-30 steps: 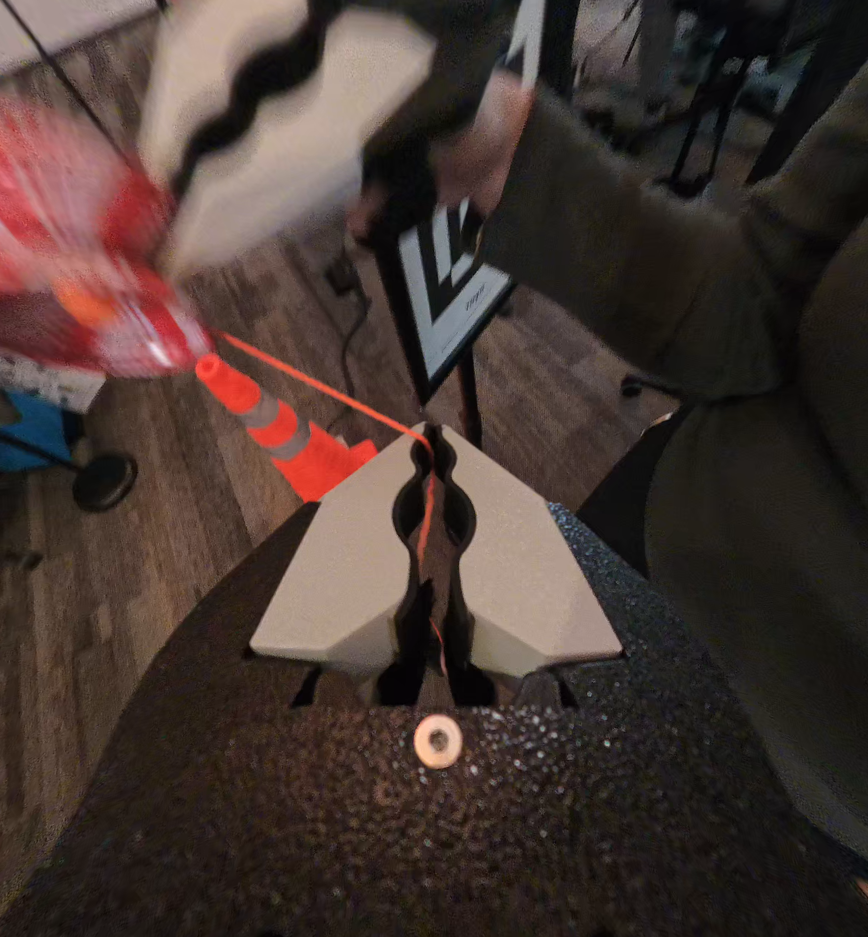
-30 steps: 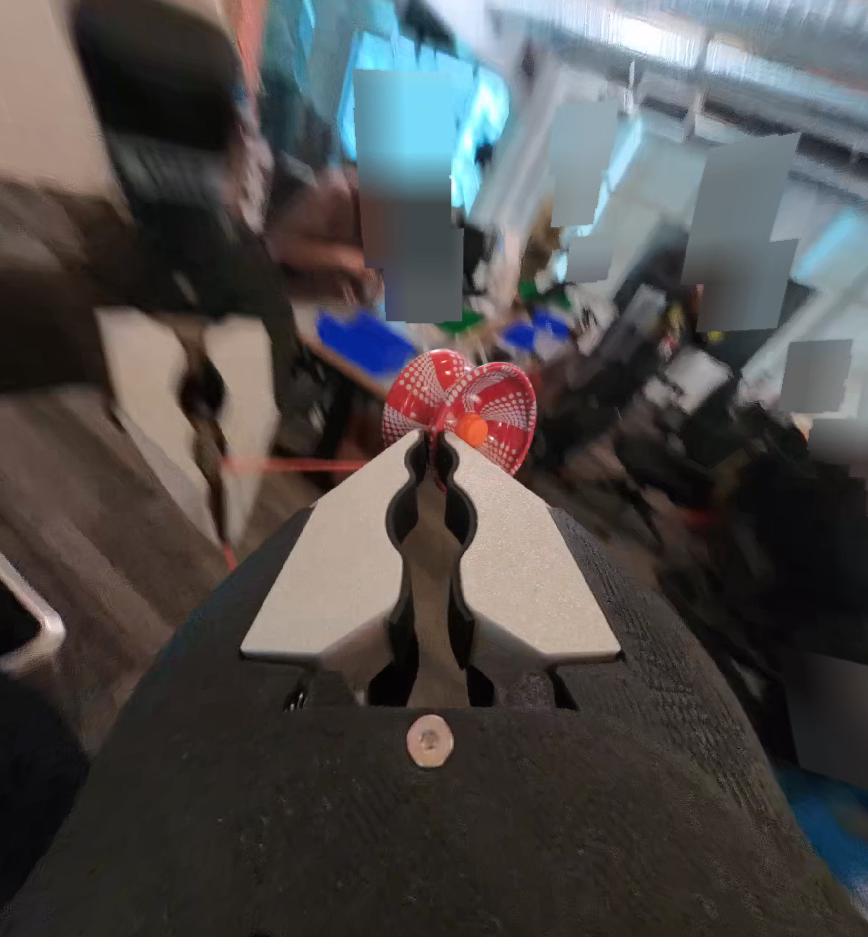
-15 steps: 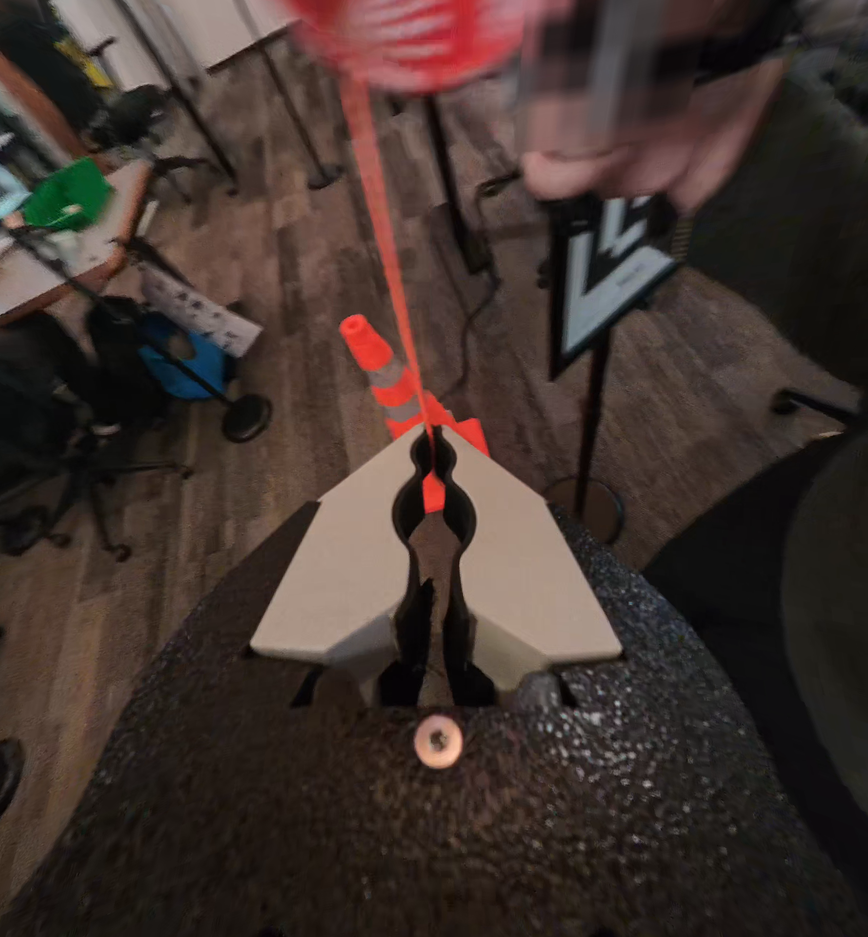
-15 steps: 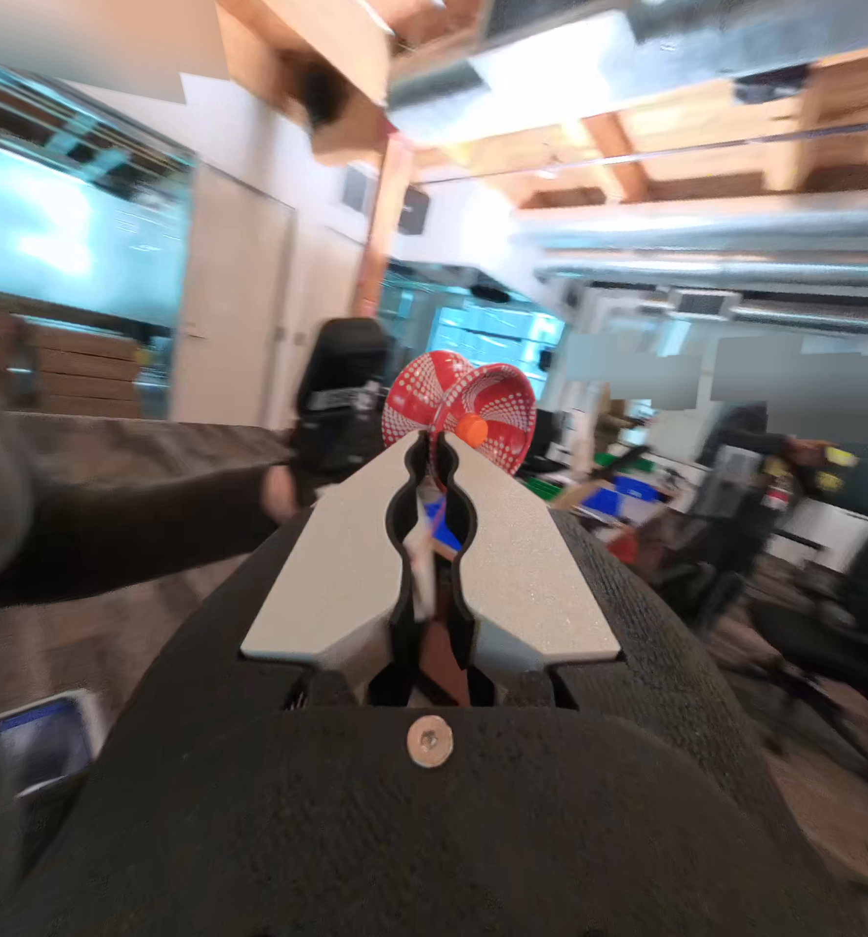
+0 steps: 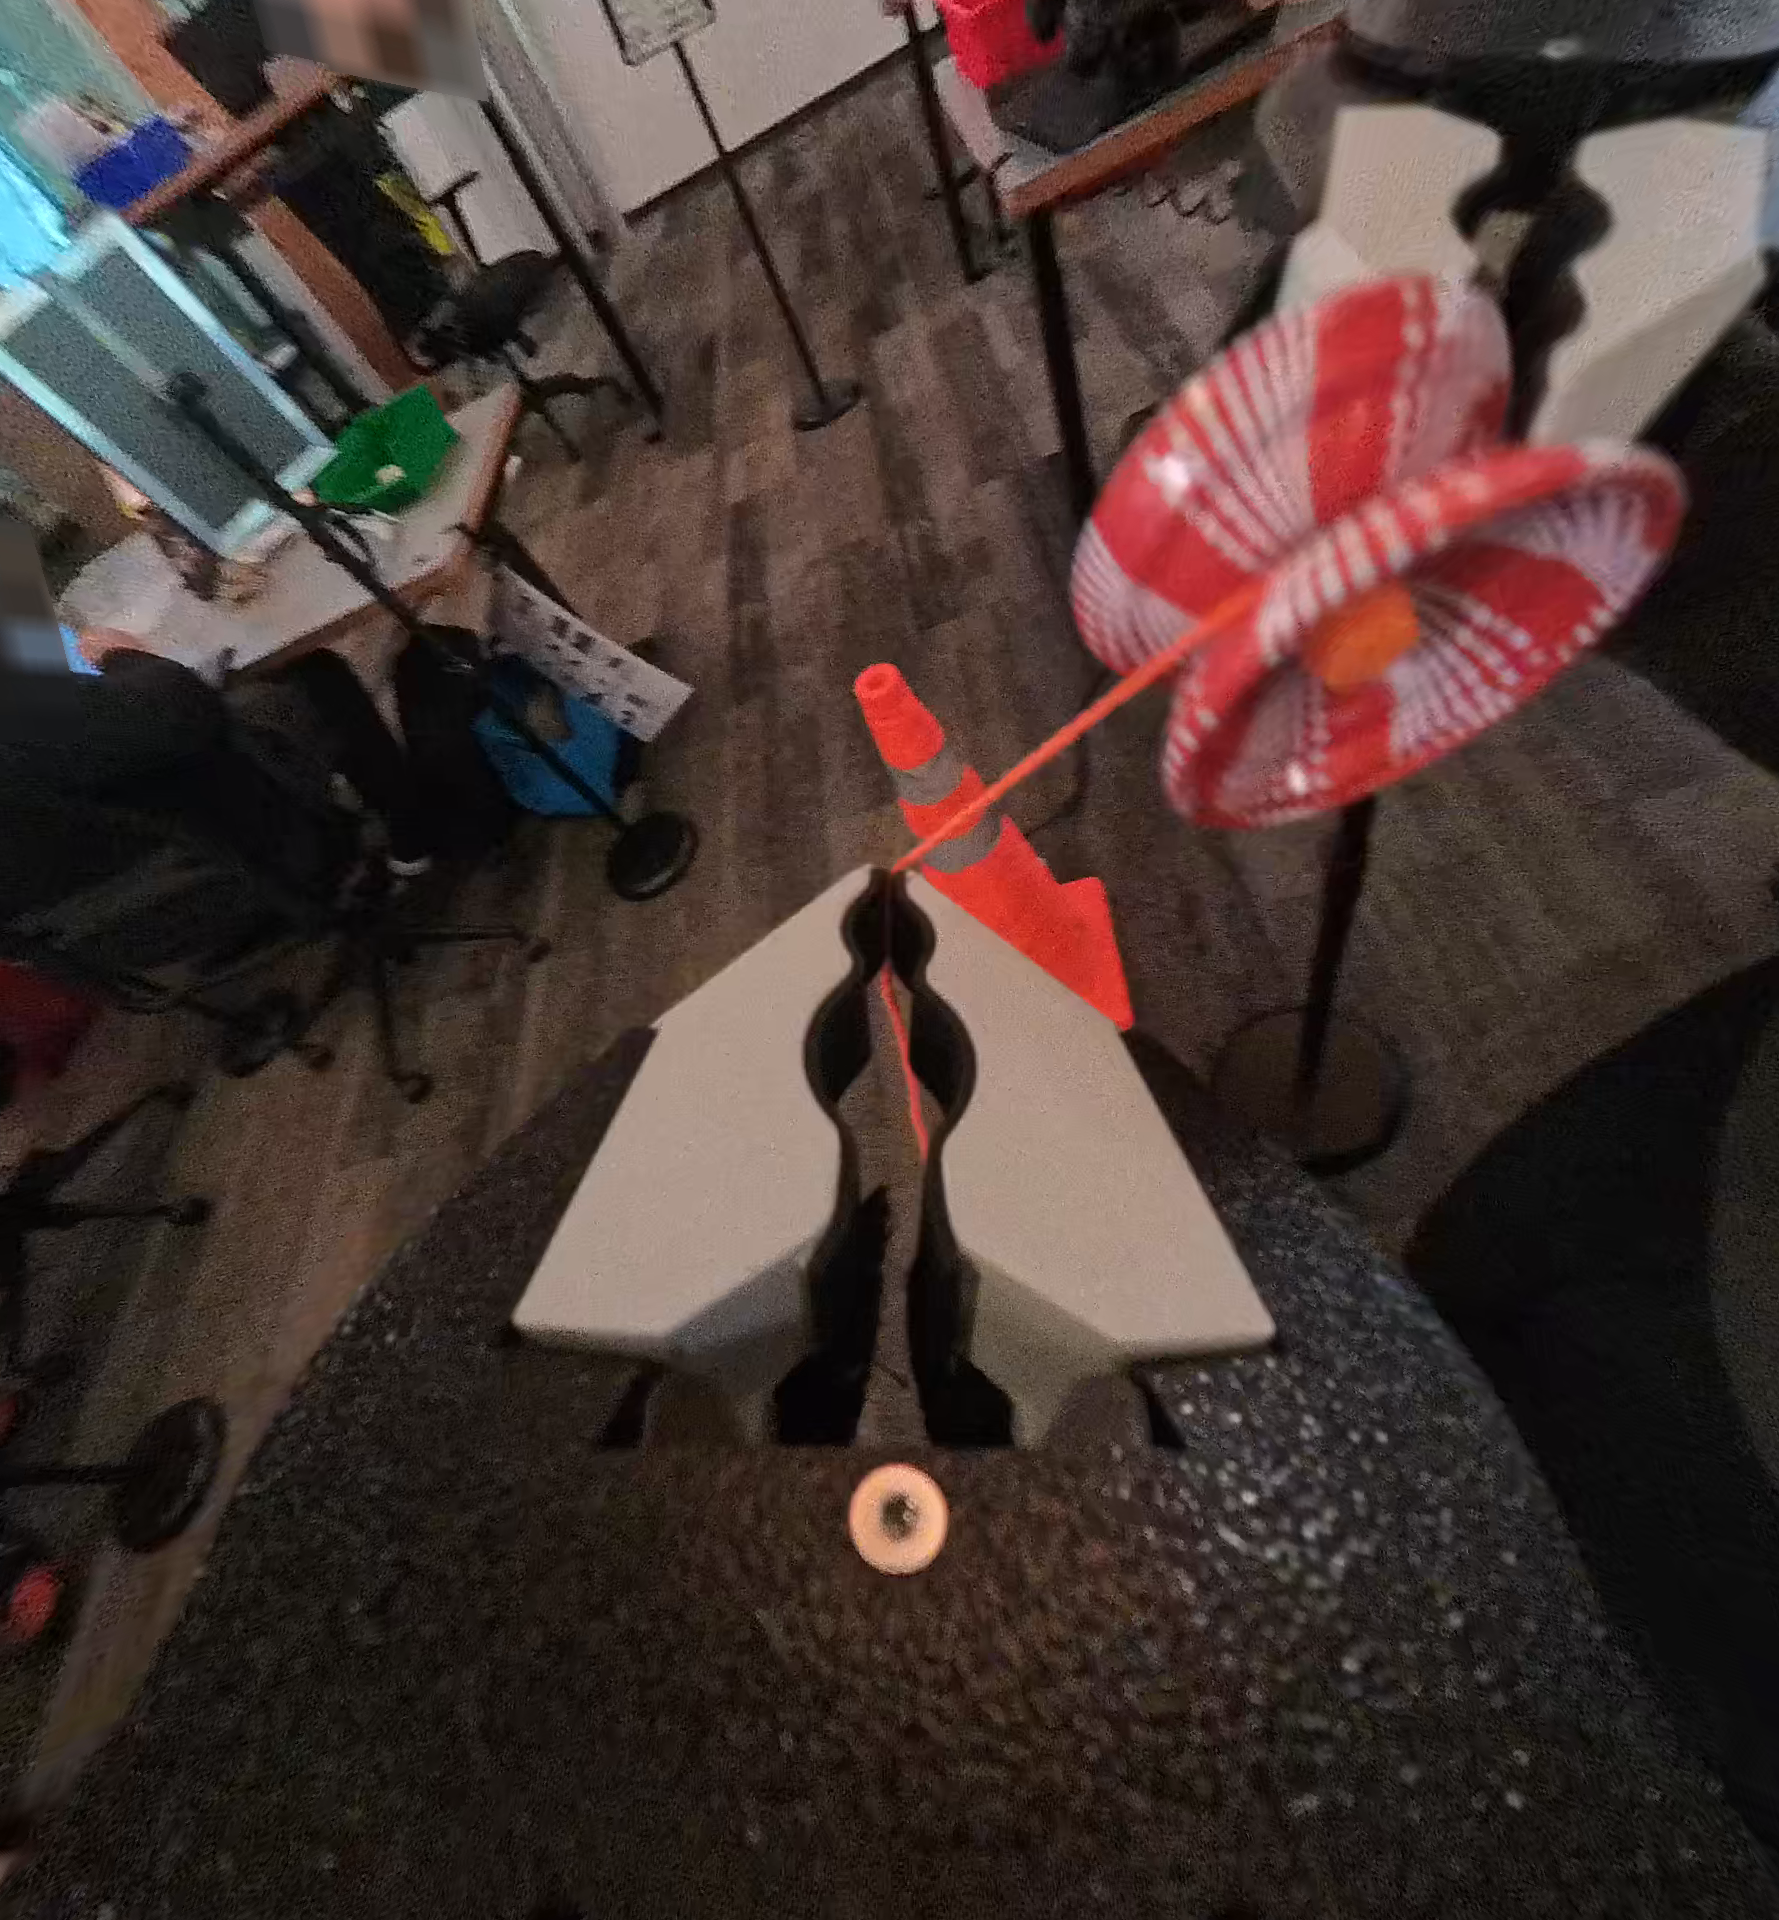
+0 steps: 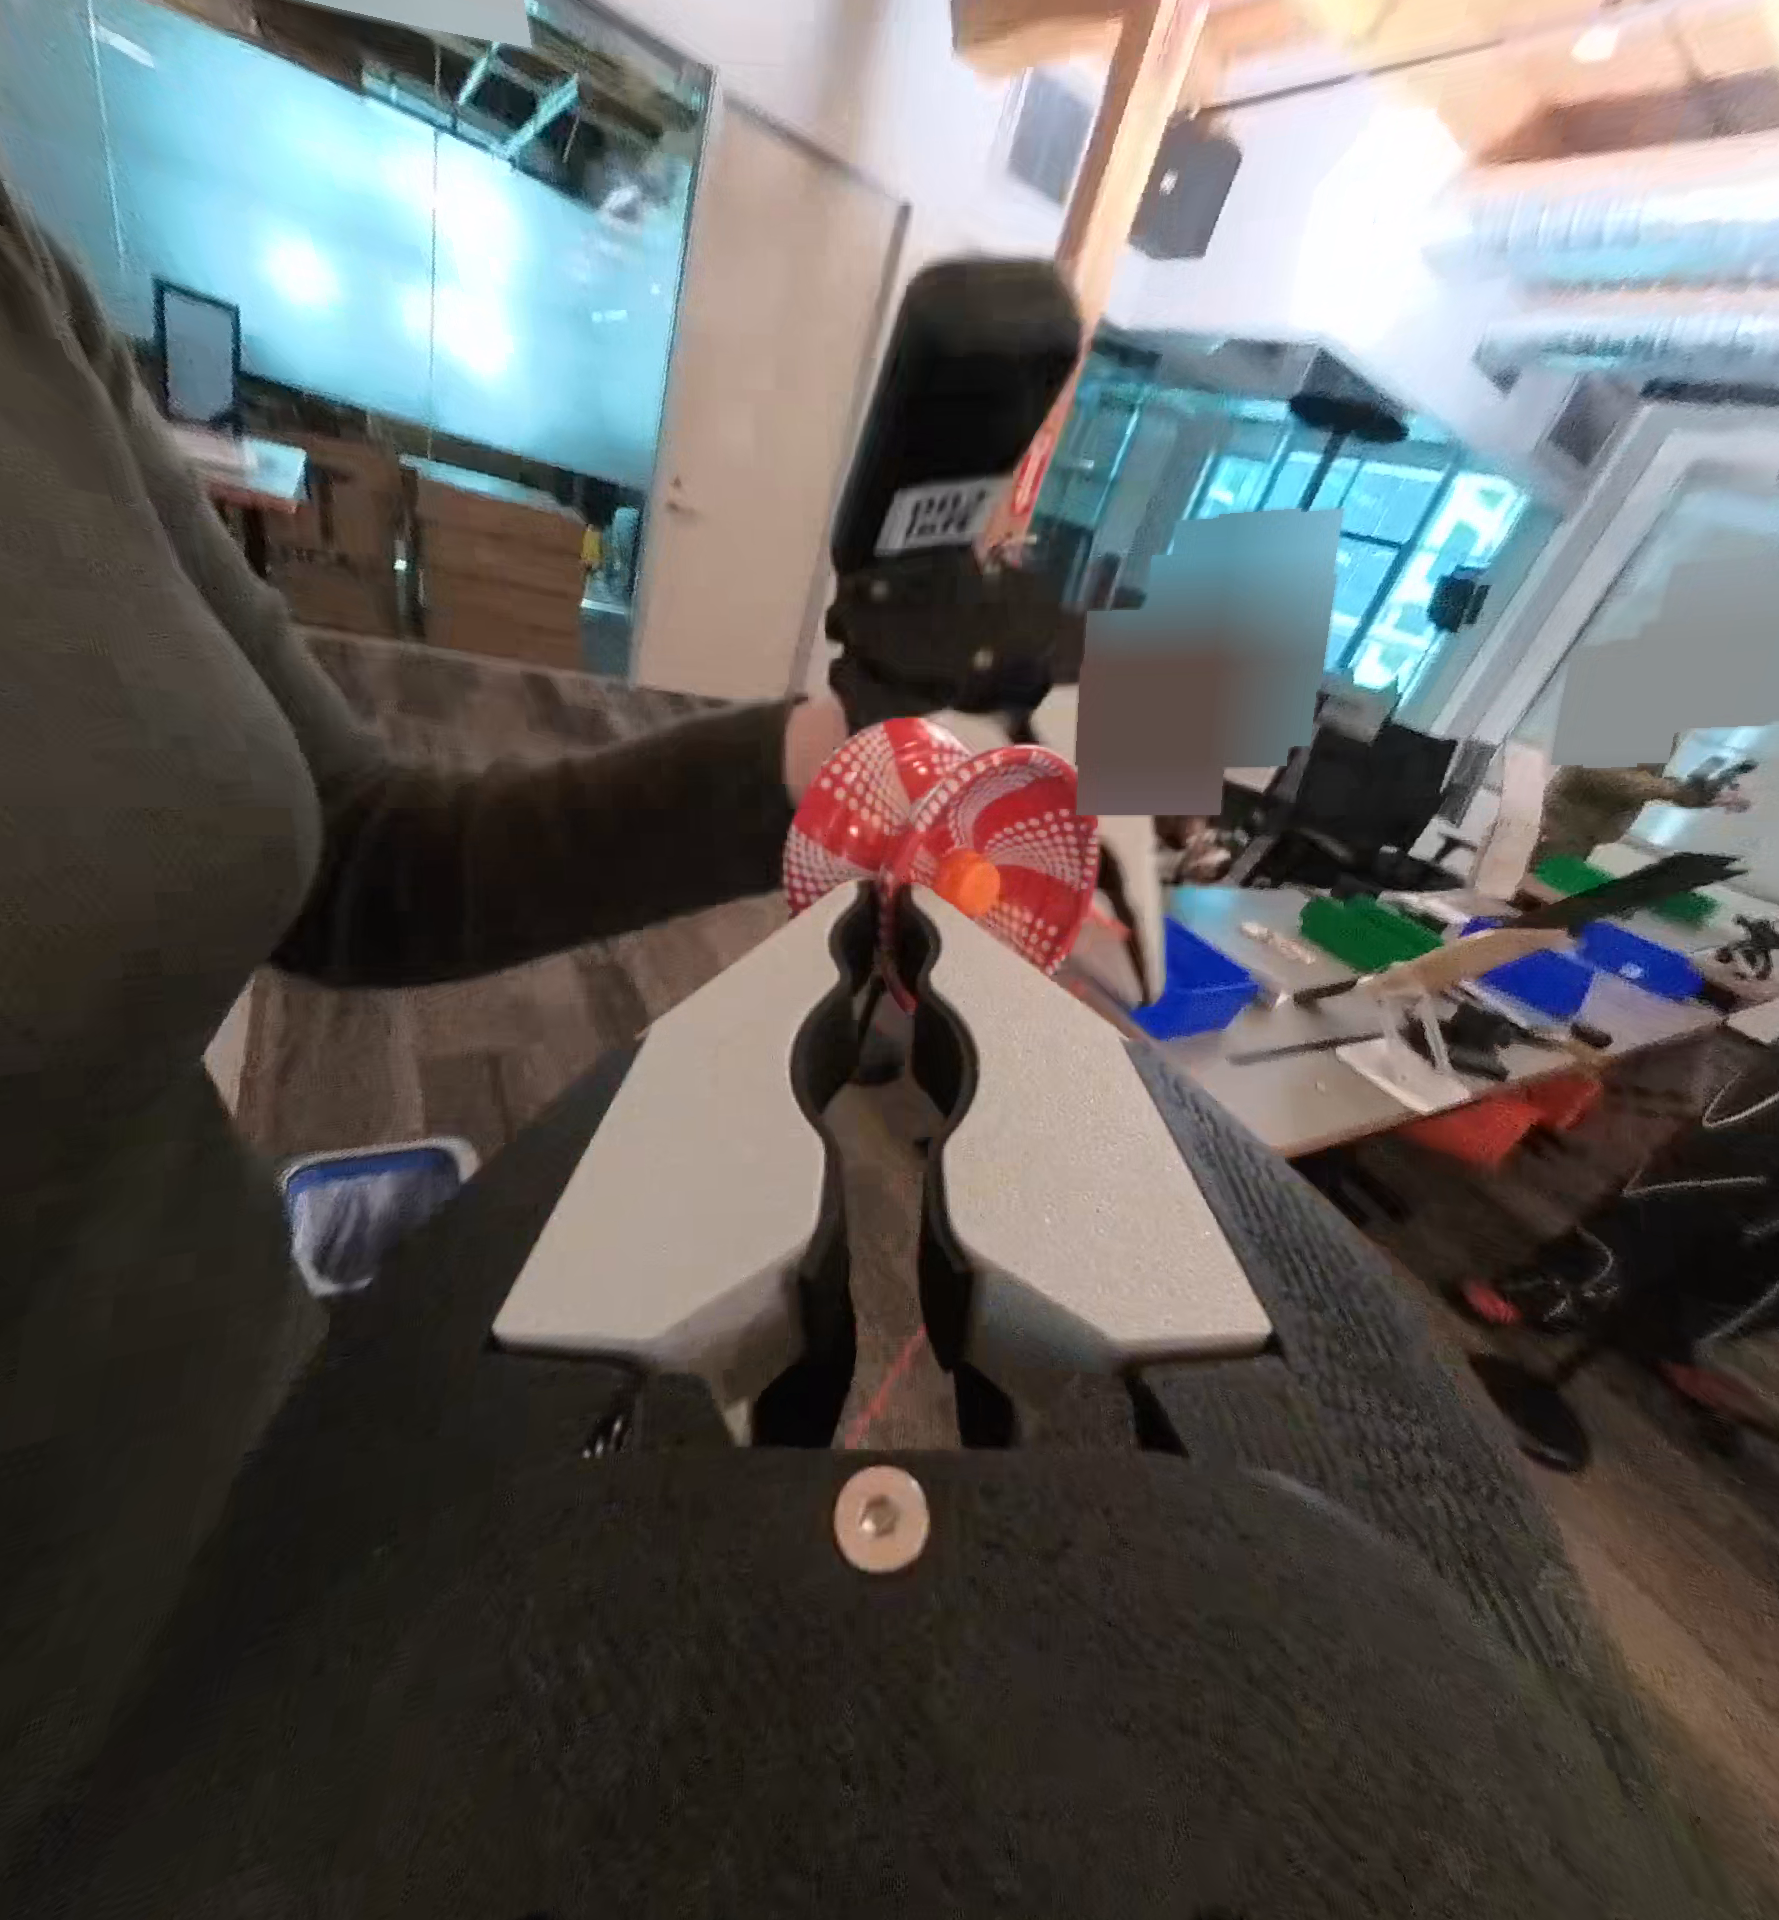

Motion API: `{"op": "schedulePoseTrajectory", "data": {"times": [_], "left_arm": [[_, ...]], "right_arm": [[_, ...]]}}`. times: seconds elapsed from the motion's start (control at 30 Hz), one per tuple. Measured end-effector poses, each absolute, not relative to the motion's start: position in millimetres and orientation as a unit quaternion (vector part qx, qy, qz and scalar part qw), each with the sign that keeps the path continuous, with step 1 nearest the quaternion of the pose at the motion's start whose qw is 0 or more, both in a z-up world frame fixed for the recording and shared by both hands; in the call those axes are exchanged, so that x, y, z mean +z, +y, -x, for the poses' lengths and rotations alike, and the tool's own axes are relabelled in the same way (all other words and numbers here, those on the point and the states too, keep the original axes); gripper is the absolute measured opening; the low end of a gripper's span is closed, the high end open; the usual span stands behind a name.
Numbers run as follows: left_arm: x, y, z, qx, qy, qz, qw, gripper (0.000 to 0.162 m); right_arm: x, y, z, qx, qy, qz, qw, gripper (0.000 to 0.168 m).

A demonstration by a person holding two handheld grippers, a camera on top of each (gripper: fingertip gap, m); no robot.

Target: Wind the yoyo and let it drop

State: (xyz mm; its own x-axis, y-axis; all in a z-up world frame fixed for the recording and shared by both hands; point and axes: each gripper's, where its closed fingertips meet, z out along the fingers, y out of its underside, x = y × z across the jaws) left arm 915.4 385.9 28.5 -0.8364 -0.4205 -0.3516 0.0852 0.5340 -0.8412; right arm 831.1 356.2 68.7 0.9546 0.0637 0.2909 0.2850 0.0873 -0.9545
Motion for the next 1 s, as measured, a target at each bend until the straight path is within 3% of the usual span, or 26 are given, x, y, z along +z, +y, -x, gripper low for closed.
{"op": "schedulePoseTrajectory", "data": {"times": [0.1, 0.23, 0.4, 0.5, 0.6, 0.73, 1.0], "left_arm": [[-3, 364, -887, -0.474, 0.859, 0.063, 0.184, 0.0], [24, 338, -825, -0.574, 0.813, -0.048, 0.089, 0.0], [58, 386, -856, -0.6, 0.777, 0.035, 0.186, 0.0], [38, 413, -880, -0.551, 0.798, 0.095, 0.226, 0.0], [9, 407, -878, -0.536, 0.816, 0.117, 0.182, 0.0], [-14, 398, -863, -0.523, 0.834, 0.114, 0.137, 0.0], [-9, 411, -848, -0.479, 0.859, 0.125, 0.128, 0.0]], "right_arm": [[91, 351, -861, -0.15, -0.058, 0.626, 0.764, 0.001], [54, 355, -900, -0.284, -0.025, 0.712, 0.642, 0.002], [11, 378, -847, -0.159, -0.142, 0.796, 0.566, 0.002], [35, 379, -802, -0.041, -0.206, 0.737, 0.642, 0.002], [67, 379, -814, -0.059, -0.18, 0.673, 0.715, 0.001], [77, 384, -849, -0.097, -0.091, 0.652, 0.746, 0.003], [52, 405, -862, -0.19, -0.087, 0.713, 0.67, 0.006]]}}
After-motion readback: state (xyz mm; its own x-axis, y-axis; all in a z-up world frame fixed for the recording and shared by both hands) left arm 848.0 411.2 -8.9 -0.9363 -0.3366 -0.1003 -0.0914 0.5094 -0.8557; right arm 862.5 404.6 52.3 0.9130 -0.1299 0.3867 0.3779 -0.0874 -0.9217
